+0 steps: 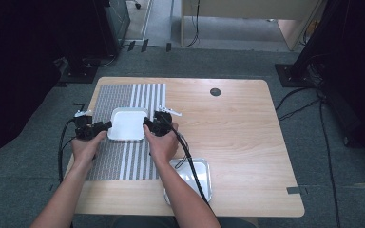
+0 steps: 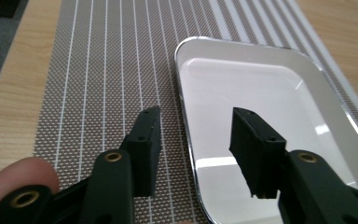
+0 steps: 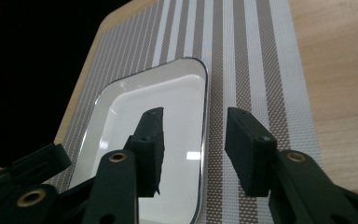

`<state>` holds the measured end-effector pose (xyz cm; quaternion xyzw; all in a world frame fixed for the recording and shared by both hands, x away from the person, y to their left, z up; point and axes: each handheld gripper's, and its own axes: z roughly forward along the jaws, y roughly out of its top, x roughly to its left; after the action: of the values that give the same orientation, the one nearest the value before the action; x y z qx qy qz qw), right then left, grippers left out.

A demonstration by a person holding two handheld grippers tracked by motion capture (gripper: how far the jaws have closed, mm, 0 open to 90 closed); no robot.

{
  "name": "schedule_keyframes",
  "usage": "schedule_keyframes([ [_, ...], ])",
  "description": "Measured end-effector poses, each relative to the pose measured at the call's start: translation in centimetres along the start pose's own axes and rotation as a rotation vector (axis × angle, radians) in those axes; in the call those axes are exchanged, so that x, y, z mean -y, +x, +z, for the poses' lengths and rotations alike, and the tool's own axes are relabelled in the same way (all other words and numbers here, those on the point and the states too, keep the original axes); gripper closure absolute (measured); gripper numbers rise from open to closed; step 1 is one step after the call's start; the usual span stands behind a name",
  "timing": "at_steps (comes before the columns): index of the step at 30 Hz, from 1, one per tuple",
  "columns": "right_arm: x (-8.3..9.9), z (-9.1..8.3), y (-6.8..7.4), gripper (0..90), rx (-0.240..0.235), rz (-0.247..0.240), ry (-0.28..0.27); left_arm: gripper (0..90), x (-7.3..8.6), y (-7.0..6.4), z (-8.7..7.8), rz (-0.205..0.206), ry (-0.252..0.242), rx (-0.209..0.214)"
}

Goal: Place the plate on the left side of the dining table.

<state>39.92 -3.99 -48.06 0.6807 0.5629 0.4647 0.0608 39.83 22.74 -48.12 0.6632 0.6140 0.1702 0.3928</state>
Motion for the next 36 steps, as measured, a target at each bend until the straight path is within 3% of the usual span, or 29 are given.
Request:
schedule_keyframes([
  [4, -0.7, -1.2, -0.4, 50.5, -0.015, -0.039, -0.022, 44.9, 0.0, -0.5, -1.2, 0.024, -0.019, 0.005],
  [10, -1.0, -2.6, -1.2, 38.0, -0.006, -0.250, -0.026, 37.3, 0.8, -1.3, -2.4, 0.052, -0.035, 0.009],
  [13, -1.1, -3.2, -1.8, 37.8, 0.020, -0.315, -0.010, 35.0, 1.1, -1.6, -3.0, 0.045, -0.044, 0.017],
  [18, -1.5, -4.5, -3.2, 30.9, 0.022, -0.311, 0.009, 26.9, 1.6, -2.4, -4.0, 0.063, -0.062, 0.038],
  [22, -1.7, -5.9, -4.0, 26.9, -0.003, -0.378, 0.015, 21.0, 2.0, -3.4, -5.1, 0.083, -0.088, 0.054],
  [32, -1.7, -8.5, -5.6, 24.9, -0.018, -0.398, -0.011, 16.5, 3.2, -5.2, -6.5, 0.112, -0.102, 0.090],
  [36, -1.6, -9.4, -6.3, 24.5, 0.005, -0.415, -0.019, 15.5, 3.6, -5.5, -6.9, 0.108, -0.113, 0.124],
])
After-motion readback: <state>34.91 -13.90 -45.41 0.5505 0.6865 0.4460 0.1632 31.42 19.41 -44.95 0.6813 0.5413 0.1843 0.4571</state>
